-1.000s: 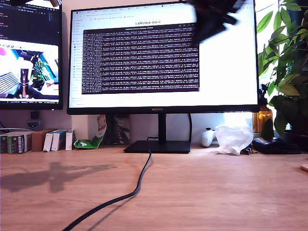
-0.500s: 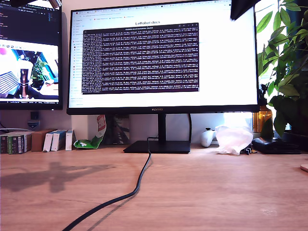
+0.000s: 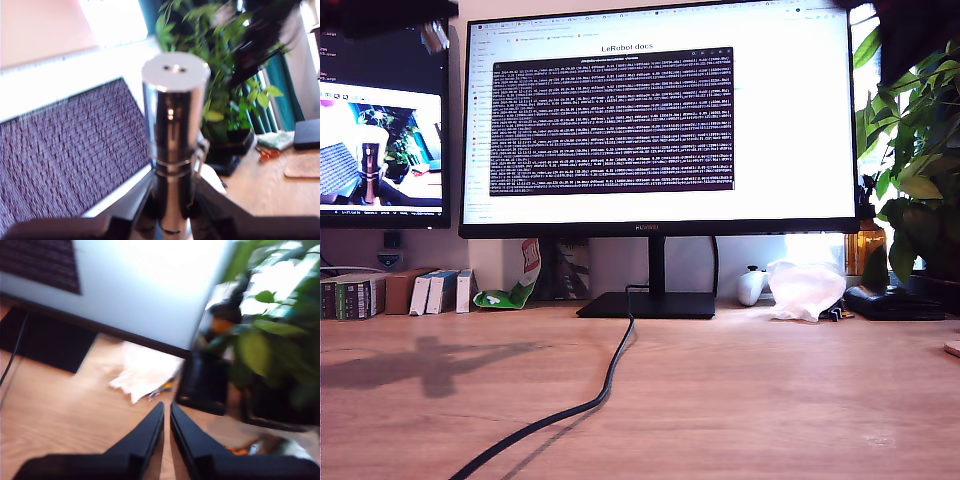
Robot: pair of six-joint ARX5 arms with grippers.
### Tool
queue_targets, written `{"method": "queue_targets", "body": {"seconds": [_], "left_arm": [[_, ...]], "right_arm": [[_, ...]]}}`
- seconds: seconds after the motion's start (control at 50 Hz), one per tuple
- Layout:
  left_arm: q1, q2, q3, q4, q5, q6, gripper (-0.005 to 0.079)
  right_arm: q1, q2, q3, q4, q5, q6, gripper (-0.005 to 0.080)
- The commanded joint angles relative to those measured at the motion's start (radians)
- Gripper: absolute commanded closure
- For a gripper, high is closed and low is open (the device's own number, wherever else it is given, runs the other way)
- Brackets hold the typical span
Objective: Pick the metallic laser pointer with your right arm, pass it to your left arm, then place it down to the left side of the table
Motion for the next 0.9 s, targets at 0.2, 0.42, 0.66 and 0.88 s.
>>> {"method": "queue_targets", "body": {"seconds": [0.2, 0.42, 0.66, 0.88], "left_arm": [[0.006, -0.004, 0.016, -0.141, -0.031, 0.028, 0.0762], [0.006, -0.004, 0.016, -0.326, -0.097, 0.082, 0.0762], [0.008, -0.002, 0.016, -0.653, -0.219, 0.071, 0.0762], [0.01, 0.027, 0.036, -0.89, -0.278, -0.002, 0.0762]], "right_arm": [[-0.131, -0.202, -0.22, 0.089, 0.026, 0.026, 0.0765], [-0.227, -0.351, -0.381, 0.106, -0.001, 0.013, 0.0765], [-0.242, -0.512, -0.513, 0.107, -0.041, -0.003, 0.0765], [-0.241, -0.673, -0.61, 0.113, -0.099, -0.046, 0.0765]]}}
